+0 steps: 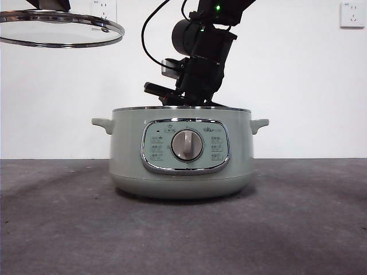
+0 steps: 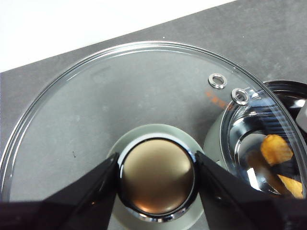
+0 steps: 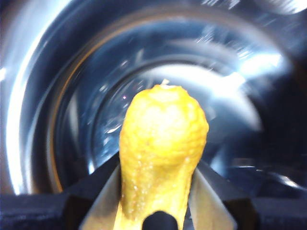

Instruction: Pick up the corn,open the lid,put the corn in the pot,close the lid

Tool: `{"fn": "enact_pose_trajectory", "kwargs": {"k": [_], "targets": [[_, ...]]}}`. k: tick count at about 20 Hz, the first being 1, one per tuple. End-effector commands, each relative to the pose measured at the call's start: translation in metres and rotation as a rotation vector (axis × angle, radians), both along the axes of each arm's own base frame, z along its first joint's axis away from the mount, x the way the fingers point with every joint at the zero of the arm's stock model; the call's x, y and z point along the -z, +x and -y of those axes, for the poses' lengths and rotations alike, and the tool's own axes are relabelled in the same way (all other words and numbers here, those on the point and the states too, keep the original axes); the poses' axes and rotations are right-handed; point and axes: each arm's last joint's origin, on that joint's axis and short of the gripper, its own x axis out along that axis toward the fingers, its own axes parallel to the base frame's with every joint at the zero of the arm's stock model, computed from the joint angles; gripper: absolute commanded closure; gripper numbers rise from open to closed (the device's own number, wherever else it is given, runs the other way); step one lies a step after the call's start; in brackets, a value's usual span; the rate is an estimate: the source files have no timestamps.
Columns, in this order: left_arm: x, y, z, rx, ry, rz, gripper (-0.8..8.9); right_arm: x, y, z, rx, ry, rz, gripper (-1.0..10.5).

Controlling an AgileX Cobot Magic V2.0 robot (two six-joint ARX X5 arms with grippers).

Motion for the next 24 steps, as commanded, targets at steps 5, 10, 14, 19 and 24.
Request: {"fn": "enact_pose_trajectory", "kwargs": {"k": [5, 10, 14, 19, 24], "targets": [[-0.008, -0.003, 0.000, 0.006, -0.008, 0.047, 8.25, 0.010, 0.001, -0.003, -0.008, -0.016, -0.026, 5.0], [-0.005, 0.000, 0.000, 0.006, -0.007, 0.034, 8.25, -0.015, 0.000, -0.003, 0.010, -0.011, 0.051, 5.0], [0.001, 0.005, 0.006, 0.016, -0.016, 0.009, 8.25, -0.087, -0.031, 0.016, 0.024, -0.094, 0.117, 5.7], [0.003, 0.001, 0.039, 0.116, -0.015, -0.004, 8.25, -0.167, -0.088, 0.062, 0.102, -0.203, 0.273, 9.6], [0.025, 0.010, 0.084, 0.240, 0.008, -0.073, 8.25, -0.210, -0.149, 0.101, 0.116, -0.171, 0.348, 9.6]]}}
